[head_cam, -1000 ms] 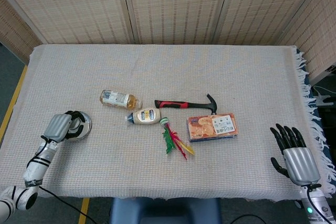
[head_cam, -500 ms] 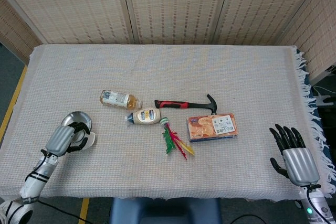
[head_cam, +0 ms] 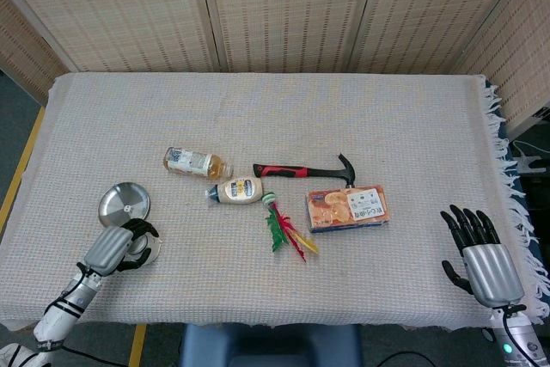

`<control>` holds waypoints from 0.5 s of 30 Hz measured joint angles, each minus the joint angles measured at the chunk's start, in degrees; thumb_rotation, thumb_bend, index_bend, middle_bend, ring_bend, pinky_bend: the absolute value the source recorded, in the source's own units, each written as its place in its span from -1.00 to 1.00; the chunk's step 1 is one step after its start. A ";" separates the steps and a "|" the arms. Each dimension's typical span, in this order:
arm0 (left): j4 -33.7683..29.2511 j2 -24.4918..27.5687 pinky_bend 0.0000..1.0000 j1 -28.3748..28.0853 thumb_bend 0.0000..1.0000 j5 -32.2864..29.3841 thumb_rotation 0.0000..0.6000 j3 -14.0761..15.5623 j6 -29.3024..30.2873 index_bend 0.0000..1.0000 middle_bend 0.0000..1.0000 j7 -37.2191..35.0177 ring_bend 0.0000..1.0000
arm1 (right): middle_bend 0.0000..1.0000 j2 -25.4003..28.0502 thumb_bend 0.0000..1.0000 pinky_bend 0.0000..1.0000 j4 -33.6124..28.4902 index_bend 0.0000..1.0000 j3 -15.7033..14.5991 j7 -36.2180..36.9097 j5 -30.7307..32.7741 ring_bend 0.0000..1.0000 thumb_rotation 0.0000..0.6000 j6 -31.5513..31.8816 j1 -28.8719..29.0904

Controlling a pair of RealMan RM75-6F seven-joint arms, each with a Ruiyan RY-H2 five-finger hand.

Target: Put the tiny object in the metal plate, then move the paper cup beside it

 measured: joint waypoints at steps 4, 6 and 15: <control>-1.13 0.69 -0.66 0.41 -0.24 0.06 1.00 -0.23 1.59 -1.00 -1.00 0.65 -1.00 | -1.00 0.07 -0.56 -1.00 -0.07 -1.00 0.02 -0.01 0.10 -1.00 1.00 -0.14 0.02; -2.19 1.44 -0.67 0.85 -0.24 0.07 1.00 -0.38 2.69 -1.00 -1.00 1.13 -1.00 | -1.00 0.09 -0.56 -1.00 -0.13 -1.00 0.01 -0.03 0.03 -1.00 1.00 -0.09 0.00; -9.66 7.91 -0.72 5.86 -0.26 0.50 1.00 -0.02 11.42 -1.00 -1.00 2.29 -1.00 | -1.00 0.39 -0.56 -1.00 -0.51 -1.00 0.00 -0.11 -0.55 -1.00 1.00 0.92 -0.41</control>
